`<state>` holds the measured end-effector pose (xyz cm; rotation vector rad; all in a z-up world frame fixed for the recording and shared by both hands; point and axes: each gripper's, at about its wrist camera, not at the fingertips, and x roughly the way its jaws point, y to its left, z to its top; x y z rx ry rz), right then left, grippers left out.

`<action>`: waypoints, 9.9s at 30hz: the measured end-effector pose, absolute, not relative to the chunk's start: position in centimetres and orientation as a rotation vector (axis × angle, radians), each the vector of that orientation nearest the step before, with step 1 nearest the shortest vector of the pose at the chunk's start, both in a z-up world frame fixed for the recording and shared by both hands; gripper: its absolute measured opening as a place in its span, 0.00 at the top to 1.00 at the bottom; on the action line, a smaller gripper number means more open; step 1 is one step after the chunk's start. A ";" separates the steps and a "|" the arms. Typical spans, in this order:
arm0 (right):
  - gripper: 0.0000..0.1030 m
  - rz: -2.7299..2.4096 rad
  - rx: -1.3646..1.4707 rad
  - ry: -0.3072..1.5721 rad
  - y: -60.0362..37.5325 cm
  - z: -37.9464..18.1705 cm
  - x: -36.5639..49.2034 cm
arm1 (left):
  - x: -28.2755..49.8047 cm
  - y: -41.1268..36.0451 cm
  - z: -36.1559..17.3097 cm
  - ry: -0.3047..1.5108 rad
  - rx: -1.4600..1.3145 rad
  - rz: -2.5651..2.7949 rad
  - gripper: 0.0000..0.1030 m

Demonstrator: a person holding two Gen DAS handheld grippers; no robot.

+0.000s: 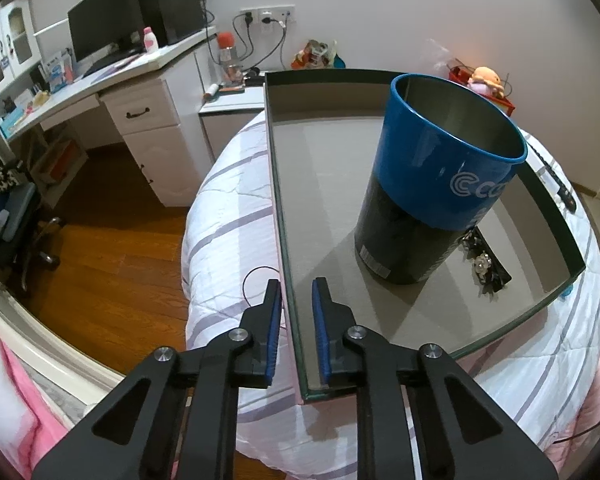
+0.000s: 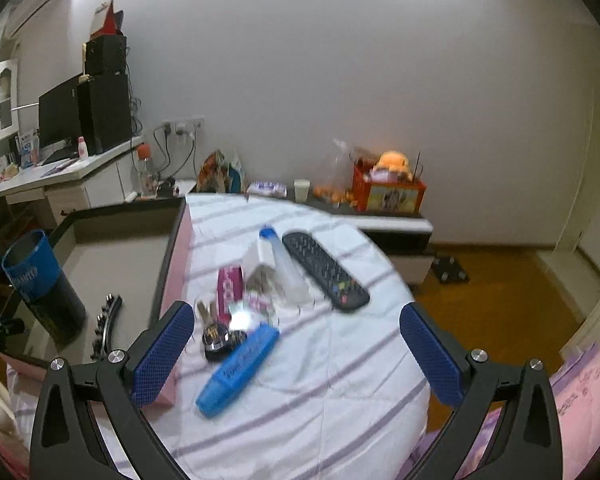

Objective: Organize rigid objects
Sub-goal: 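Move the right gripper to the blue highlighter and grasp it, then lower the blue highlighter into the tray and open the right gripper, then move the right gripper to the black TV remote and grasp it, then lift the remote and carry it into the tray beside the highlighter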

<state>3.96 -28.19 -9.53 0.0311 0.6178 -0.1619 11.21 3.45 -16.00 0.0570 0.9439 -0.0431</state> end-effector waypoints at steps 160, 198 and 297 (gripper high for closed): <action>0.00 -0.064 -0.087 0.572 -24.8 -8.2 7.0 | 11.2 3.4 -16.1 0.938 0.067 -0.037 0.92; 0.00 -0.148 -0.048 0.710 -32.9 -12.8 6.7 | 11.1 3.3 -16.0 0.943 0.076 -0.031 0.93; 0.57 0.062 0.092 0.772 -31.8 -14.3 7.1 | 11.4 2.6 -15.7 0.966 0.122 -0.015 0.93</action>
